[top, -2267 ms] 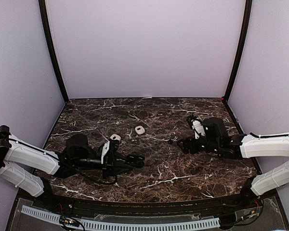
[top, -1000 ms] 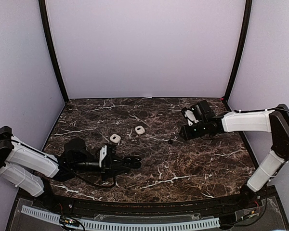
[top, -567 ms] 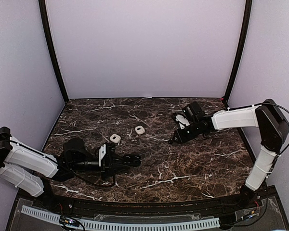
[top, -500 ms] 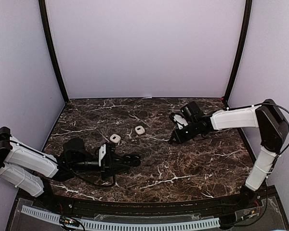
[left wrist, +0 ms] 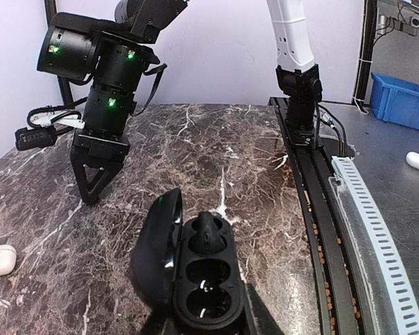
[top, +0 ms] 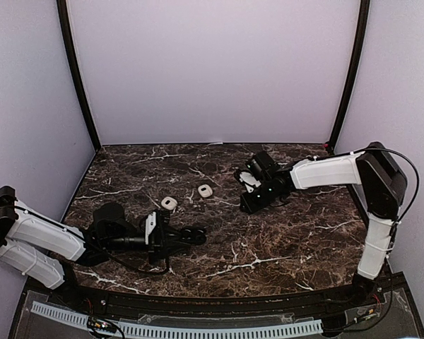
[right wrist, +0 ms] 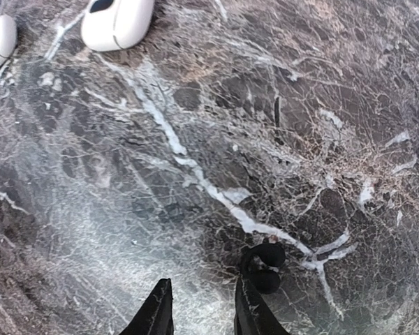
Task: Insert the wireless bluetooth earbuds into the charging case
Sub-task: Pick up the left earbud from the center of the board.
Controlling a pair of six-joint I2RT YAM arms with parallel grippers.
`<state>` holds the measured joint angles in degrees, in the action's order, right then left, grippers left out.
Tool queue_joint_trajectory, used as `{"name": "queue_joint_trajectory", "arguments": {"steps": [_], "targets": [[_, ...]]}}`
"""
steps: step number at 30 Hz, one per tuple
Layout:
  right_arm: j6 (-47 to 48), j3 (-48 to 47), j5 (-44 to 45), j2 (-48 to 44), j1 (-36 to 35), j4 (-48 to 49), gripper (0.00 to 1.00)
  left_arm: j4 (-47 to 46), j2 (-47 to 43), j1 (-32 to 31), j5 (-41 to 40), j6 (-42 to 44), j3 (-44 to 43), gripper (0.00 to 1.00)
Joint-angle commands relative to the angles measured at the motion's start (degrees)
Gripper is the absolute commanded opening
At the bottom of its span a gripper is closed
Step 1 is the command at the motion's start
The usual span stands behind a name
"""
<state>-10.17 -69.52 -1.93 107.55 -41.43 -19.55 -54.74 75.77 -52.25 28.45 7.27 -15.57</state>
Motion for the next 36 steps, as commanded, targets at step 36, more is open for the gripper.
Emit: {"name": "queue_joint_trajectory", "arguments": {"steps": [36], "targets": [[-2.7, -4.2, 7.9, 4.9, -0.4, -3.2, 0.29, 1.4, -0.4, 0.3, 0.1, -0.3, -0.9, 0.18]]}}
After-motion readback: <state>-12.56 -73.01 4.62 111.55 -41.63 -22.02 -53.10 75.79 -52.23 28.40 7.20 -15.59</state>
